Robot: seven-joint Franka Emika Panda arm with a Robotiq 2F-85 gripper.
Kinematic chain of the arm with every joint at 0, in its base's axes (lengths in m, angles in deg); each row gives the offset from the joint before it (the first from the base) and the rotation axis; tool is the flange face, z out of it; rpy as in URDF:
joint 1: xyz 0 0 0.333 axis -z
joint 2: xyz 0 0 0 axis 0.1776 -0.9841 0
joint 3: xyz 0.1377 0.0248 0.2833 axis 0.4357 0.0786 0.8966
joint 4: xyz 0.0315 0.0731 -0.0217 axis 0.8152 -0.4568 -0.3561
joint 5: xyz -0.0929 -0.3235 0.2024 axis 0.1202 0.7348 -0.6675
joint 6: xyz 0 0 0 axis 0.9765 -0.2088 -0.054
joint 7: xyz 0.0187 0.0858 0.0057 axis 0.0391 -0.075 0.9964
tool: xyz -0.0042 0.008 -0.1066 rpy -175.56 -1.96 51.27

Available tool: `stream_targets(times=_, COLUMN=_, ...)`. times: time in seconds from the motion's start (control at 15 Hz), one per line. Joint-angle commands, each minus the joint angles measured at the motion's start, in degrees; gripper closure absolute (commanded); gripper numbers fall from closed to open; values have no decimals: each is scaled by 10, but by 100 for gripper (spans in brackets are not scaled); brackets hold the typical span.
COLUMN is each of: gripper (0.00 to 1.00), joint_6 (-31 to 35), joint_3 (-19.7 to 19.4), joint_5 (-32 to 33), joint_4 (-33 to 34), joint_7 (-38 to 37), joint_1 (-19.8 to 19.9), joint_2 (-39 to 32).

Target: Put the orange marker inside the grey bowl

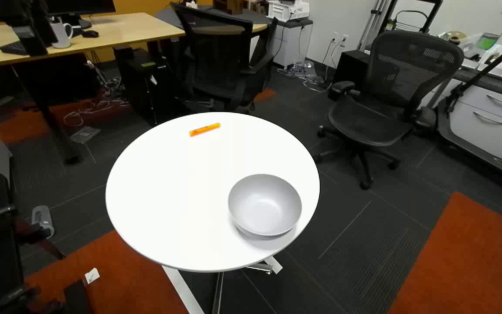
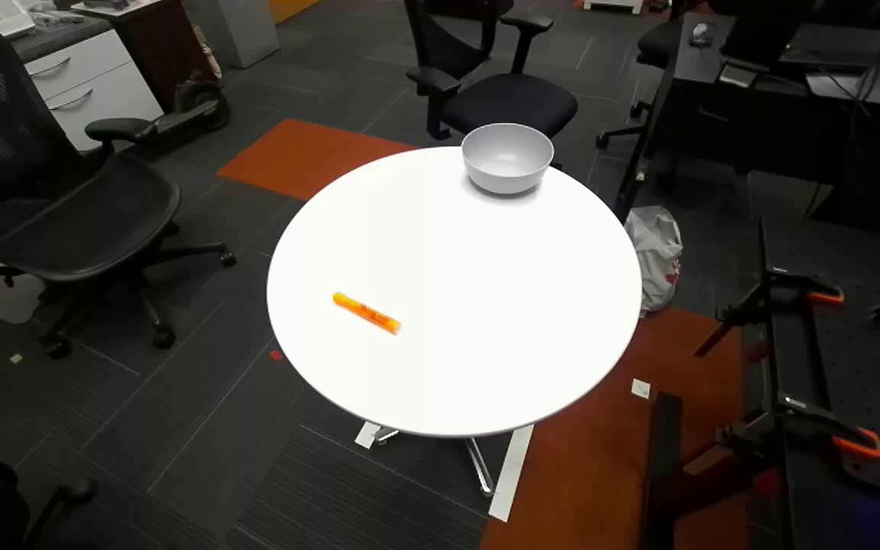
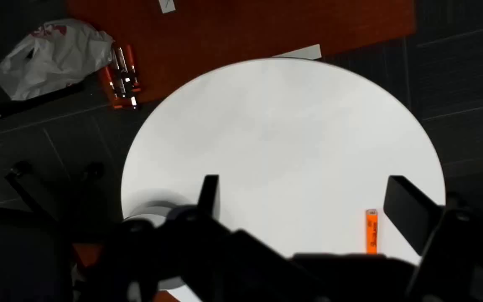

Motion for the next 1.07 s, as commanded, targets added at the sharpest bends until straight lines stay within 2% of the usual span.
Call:
stream_targets(times=0.0, gripper=0, joint_6=-1, joint_3=-7, joint_5=4, joint_4=1, joint_7=-3, joint_1=-8, joint_2=-1)
stream_targets(times=0.53, gripper=0, joint_6=-1, joint_3=-7, joint_5=4, joint_4=1, joint_7=-3, joint_1=-8, joint_2=-1)
stream_targets(times=1.0, gripper=0, joint_6=-8, joint_3=0, joint_5=38, joint_4=93, joint_7=2, joint_1=-8, joint_2=-117)
